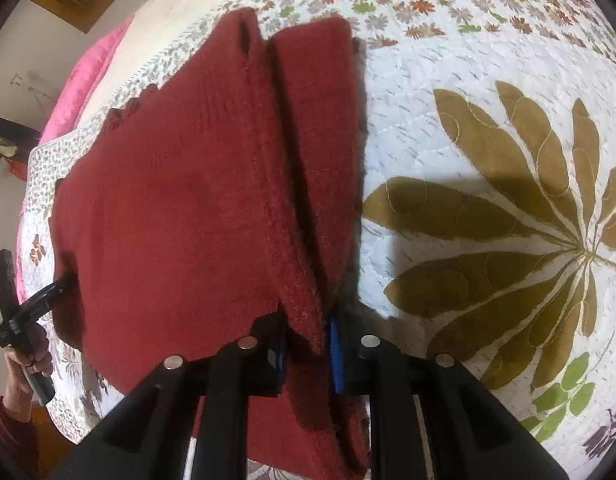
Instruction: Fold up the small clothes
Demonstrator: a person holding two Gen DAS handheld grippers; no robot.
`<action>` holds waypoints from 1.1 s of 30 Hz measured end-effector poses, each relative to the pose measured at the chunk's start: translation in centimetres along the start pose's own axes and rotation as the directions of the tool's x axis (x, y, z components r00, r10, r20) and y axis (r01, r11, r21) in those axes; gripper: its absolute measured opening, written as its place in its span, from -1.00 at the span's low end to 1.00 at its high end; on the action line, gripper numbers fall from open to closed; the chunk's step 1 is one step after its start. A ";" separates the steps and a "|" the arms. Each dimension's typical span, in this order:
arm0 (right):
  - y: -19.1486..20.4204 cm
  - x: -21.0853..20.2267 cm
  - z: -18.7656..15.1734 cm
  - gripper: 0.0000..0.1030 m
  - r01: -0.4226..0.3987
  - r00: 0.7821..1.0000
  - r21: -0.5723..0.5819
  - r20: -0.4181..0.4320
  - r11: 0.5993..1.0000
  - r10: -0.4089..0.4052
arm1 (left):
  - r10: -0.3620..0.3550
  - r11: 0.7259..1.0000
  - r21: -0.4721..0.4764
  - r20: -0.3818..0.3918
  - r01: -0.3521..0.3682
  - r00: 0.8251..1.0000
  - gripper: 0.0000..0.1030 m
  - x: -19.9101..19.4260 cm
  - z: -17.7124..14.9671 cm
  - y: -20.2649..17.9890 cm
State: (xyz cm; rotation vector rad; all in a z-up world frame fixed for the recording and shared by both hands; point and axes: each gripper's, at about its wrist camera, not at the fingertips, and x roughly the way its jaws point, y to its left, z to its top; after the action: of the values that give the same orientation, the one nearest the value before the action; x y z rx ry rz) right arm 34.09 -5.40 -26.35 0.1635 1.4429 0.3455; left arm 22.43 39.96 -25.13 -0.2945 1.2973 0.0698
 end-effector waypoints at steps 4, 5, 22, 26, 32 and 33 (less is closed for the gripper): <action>0.2 0.2 0.1 -0.65 0.021 1.000 0.018 -0.004 1.000 -0.021 | -0.006 1.000 0.002 0.005 0.006 1.000 0.16 0.4 0.0 -0.2; 0.3 0.2 0.3 -0.66 0.022 1.000 0.027 -0.008 0.999 -0.022 | -0.008 1.000 0.001 0.003 0.008 1.000 0.16 0.4 0.1 -0.3; 19.8 -4.9 2.4 -0.70 -0.074 0.997 -0.161 0.023 0.984 0.079 | -0.043 0.996 -0.080 0.075 0.049 0.996 0.19 -8.8 -3.6 6.6; 24.2 -1.9 2.3 -0.70 -0.091 0.996 -0.197 -0.029 0.976 0.088 | -0.054 0.994 -0.095 0.085 0.062 0.995 0.19 -9.3 -4.2 7.6; 27.4 4.0 1.4 -0.68 -0.014 0.996 -0.228 -0.091 0.974 -0.007 | -0.068 0.990 -0.117 0.084 0.078 0.994 0.19 -9.7 -4.8 8.9; 27.4 4.7 1.2 -0.63 -0.009 0.995 -0.230 -0.100 0.973 -0.014 | -0.068 0.990 -0.119 0.083 0.078 0.994 0.19 -9.7 -4.9 9.0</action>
State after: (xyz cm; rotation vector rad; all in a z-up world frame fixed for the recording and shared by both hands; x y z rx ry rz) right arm 32.10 22.00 -21.96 -0.0441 1.4899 0.5218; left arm 13.23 48.47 -18.58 -0.4397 1.2050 0.0978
